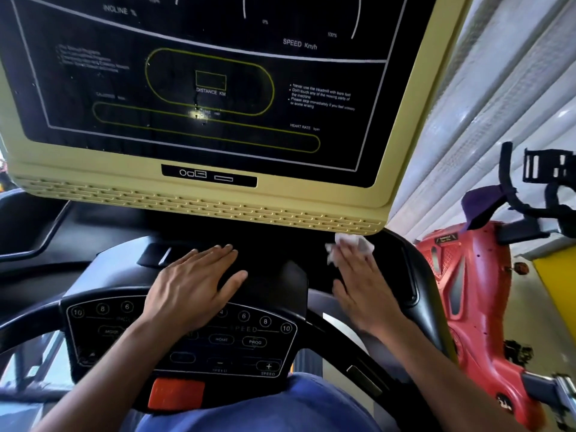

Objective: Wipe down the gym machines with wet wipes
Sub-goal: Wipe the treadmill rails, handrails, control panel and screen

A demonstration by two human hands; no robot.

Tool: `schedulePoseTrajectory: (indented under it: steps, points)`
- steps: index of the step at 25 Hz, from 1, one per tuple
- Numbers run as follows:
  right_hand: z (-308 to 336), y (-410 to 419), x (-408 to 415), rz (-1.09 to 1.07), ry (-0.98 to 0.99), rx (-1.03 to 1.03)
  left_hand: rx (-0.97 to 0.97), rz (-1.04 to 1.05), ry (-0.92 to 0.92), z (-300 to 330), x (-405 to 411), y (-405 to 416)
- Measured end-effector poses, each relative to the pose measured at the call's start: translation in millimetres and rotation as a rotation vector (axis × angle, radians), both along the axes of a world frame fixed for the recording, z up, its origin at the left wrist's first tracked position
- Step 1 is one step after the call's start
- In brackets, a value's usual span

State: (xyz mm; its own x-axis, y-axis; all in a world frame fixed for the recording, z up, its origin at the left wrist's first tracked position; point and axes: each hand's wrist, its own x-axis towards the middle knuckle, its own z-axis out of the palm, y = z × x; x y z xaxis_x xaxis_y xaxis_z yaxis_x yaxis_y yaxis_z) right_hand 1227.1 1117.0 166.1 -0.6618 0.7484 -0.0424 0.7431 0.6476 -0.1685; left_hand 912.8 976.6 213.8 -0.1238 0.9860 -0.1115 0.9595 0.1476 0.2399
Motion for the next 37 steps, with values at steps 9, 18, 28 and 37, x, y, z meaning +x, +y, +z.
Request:
schedulePoseTrajectory:
  steps: [9,18,28,37]
  points:
    - [47.3,-55.6,-22.6,0.15,0.314,-0.612,0.075,0.05,0.06,1.5,-24.5,-36.2]
    - [56.8,-34.9,-96.7,0.231,0.11,-0.51,0.363,0.141,0.122,-28.0,-34.1,-66.8]
    - [61.2,-37.5,-116.1,0.443,0.024,-0.534,0.46,0.388,0.111,-51.5,-36.3,-94.6]
    - [57.2,-24.0,-161.6,0.499,-0.041,-0.547,0.443,0.509,0.152,-58.8,-48.6,-102.1]
